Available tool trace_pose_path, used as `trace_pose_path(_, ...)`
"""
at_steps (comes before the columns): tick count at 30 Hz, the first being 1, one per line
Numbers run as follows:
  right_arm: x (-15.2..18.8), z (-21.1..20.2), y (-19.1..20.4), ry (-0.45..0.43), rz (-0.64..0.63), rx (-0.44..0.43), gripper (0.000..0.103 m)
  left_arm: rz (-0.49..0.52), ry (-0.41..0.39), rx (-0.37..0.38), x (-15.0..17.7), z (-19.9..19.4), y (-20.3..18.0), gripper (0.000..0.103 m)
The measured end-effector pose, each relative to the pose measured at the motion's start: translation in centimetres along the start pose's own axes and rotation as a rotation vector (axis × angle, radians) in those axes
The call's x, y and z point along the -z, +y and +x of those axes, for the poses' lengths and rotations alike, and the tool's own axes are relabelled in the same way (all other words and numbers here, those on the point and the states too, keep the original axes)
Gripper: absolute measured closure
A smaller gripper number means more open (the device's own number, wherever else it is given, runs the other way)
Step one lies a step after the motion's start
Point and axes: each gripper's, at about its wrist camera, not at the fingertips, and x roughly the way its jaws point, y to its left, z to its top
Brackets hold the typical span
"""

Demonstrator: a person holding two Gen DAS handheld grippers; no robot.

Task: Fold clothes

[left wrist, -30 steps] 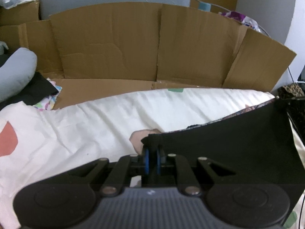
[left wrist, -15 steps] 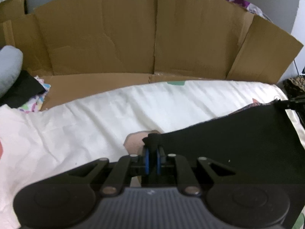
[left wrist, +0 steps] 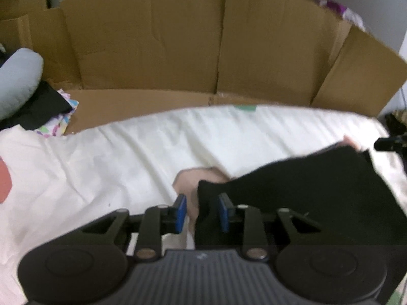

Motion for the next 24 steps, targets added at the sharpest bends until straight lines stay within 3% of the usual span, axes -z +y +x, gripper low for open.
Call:
trace_pose_path(4,-0.9,-1.1,1.4,-0.042,-0.023,-0.014,0.084,-0.026,-0.041,0.035,-0.6,-1.1,-0.9,0.057)
trace_pose_path(9,-1.8,-1.3,3.9,-0.031,-0.044,-0.082,0.083,-0.026,-0.056,0.105,-1.4,-1.5,-2.8,0.054)
trace_pose_path(17,-2.2,-0.7,7.6,0.011,-0.059,-0.152,0.083,0.036,-0.073,0.160,-2.2,-1.6,-5.9,0.055)
trace_pose_path(24,-1.7,0.4,9.6,0.035,-0.107,-0.184,0.084,0.071,-0.046,0.165,-1.6,0.0,-7.2,0.071)
